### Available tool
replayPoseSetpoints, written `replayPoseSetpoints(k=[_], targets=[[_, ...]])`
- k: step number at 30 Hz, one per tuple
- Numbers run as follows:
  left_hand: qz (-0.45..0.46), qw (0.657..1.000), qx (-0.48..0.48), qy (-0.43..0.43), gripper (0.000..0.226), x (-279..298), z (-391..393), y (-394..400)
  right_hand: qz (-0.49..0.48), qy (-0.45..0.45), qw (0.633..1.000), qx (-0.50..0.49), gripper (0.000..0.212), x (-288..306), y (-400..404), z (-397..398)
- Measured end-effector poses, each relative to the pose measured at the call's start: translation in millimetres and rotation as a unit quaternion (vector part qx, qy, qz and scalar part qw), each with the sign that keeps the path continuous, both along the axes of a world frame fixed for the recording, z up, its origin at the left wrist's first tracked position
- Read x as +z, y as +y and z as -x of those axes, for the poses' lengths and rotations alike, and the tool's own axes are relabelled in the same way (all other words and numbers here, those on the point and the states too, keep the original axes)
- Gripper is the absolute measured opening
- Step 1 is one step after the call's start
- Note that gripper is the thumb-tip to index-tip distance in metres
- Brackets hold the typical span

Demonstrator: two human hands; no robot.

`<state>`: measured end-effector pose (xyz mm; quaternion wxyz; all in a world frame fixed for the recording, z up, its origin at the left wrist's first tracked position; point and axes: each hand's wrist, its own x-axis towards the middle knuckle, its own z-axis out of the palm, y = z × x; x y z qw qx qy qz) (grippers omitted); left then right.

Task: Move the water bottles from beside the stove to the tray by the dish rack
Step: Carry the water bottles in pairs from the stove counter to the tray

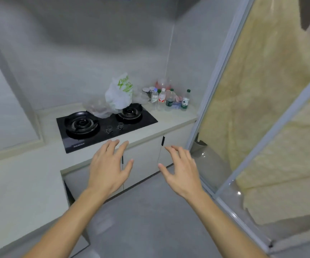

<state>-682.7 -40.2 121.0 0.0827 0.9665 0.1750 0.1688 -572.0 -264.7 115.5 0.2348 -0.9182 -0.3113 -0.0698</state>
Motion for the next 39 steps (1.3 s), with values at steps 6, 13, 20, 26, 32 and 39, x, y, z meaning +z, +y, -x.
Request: replayPoseSetpoints(k=[6, 13, 20, 26, 32, 39], targets=[[-0.009, 0.998, -0.063, 0.001, 0.067, 3, -138, 21, 0.003, 0.001, 0.999, -0.053, 0.067, -1, 9, -107], [-0.005, 0.995, -0.102, 0.008, 0.065, -16, -309, 25, -0.016, 0.016, 0.998, -0.067, 0.070, -26, 10, -267], [0.011, 0.998, -0.054, 0.017, 0.067, -20, -455, 23, 0.014, 0.043, 0.998, -0.033, 0.074, -40, 19, -425], [0.021, 0.999, -0.013, 0.021, 0.066, -24, -547, 45, 0.032, 0.053, 0.998, 0.009, 0.067, -34, 45, -542], [0.053, 0.998, -0.004, 0.042, 0.065, -42, -650, 75, 0.060, 0.065, 0.996, 0.025, 0.066, -51, 76, -653], [0.128, 0.987, -0.033, 0.088, 0.060, -69, -807, 103, 0.114, 0.094, 0.989, -0.020, 0.063, -73, 99, -788]])
